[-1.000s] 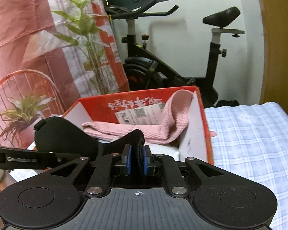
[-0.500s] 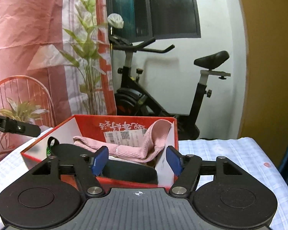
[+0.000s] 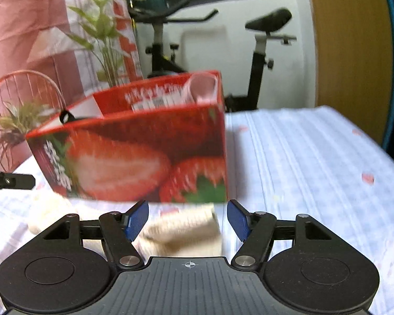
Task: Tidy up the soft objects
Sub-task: 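Lower both grippers to the beige knit scrubber in front of the box, then close the left gripper on the beige scrubber while the right grips its other end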
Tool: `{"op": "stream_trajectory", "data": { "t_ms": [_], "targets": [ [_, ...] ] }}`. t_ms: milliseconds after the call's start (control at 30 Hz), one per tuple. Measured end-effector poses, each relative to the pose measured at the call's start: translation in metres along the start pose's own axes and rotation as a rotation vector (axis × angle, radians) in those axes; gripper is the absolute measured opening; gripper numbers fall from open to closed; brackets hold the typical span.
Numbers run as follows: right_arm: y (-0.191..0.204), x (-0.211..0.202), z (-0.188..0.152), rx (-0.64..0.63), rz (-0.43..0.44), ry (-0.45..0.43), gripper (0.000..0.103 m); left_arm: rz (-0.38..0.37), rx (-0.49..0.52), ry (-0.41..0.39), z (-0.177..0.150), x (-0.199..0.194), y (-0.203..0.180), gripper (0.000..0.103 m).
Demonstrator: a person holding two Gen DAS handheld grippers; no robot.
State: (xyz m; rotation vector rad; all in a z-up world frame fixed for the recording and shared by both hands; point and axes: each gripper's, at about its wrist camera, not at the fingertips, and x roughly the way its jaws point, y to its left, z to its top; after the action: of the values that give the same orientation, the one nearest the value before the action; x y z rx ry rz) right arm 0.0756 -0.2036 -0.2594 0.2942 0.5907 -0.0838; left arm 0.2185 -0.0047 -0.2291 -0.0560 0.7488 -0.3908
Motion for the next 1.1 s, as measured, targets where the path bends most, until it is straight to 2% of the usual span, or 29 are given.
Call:
{"op": "stream_trajectory", "data": {
  "t_ms": [133,300,467,667,733,833,967,1100],
  "targets": [
    [-0.001,0.006,-0.007,-0.001,0.004,0.016,0.062,0.007,-0.055,0.032,-0.008,0.013,0.012,0.081],
    [-0.003,0.013,-0.01,-0.015,0.013,0.032,0.06,-0.036,-0.069,0.064,-0.01,0.023,0.013,0.066],
    [-0.008,0.016,-0.012,0.007,0.045,0.038,0.053,-0.071,-0.051,0.056,-0.018,0.023,0.005,0.033],
    [-0.01,0.015,-0.014,0.012,0.083,0.041,0.04,-0.056,-0.056,0.045,-0.027,0.023,0.0,0.032],
    [-0.008,0.014,-0.014,0.007,0.1,0.045,0.03,-0.056,-0.065,0.044,-0.028,0.022,-0.001,0.031],
    [-0.005,0.013,-0.013,-0.008,0.112,0.048,0.023,-0.056,-0.069,0.048,-0.028,0.016,-0.002,0.026],
    [-0.004,0.007,-0.008,0.0,0.133,0.044,0.018,-0.05,-0.058,0.028,-0.025,0.005,-0.005,0.022],
    [0.004,-0.005,0.003,-0.018,0.165,0.004,0.017,-0.041,-0.048,-0.041,-0.016,-0.018,-0.01,0.021]
  ]
}}
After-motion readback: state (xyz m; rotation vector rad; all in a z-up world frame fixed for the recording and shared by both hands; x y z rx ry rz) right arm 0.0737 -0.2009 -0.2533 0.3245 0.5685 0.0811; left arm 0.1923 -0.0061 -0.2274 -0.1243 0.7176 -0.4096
